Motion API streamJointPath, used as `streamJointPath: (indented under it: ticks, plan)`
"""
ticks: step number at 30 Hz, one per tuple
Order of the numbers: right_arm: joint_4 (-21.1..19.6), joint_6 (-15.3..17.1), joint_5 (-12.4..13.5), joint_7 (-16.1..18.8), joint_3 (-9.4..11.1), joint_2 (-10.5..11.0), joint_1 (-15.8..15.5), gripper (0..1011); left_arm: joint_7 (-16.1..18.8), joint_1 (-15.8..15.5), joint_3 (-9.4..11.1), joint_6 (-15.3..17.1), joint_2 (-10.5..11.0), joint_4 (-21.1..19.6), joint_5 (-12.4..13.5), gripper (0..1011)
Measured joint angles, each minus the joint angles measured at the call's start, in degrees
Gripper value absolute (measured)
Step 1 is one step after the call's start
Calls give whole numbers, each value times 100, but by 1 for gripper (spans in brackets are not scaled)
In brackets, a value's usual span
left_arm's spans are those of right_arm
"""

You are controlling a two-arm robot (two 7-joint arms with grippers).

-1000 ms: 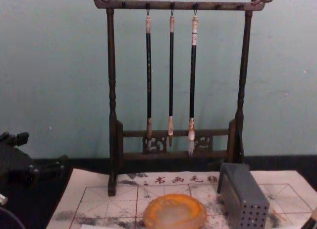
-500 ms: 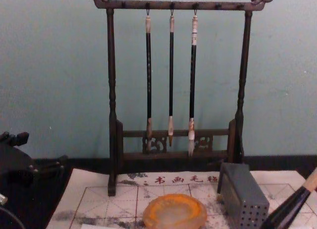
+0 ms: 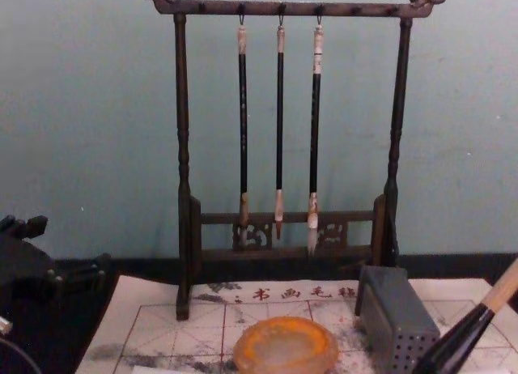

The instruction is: Pick up the brush from the inkstone, write on the paper, then place the brush back to its original position.

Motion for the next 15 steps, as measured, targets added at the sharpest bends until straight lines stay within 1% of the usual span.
streamJointPath:
  ticks: [5,8,12,15]
  plan:
    - [76,8,43,-62,-21,-99,66,181,0,0,0,0,0,0,0,1001]
    - [152,6,52,-119,-46,-203,136,181,0,0,0,0,0,0,0,1001]
    - [280,-12,51,-230,-84,-366,250,181,0,0,0,0,0,0,0,1001]
    - [441,-50,49,-343,-114,-568,384,181,0,0,0,0,0,0,0,1001]
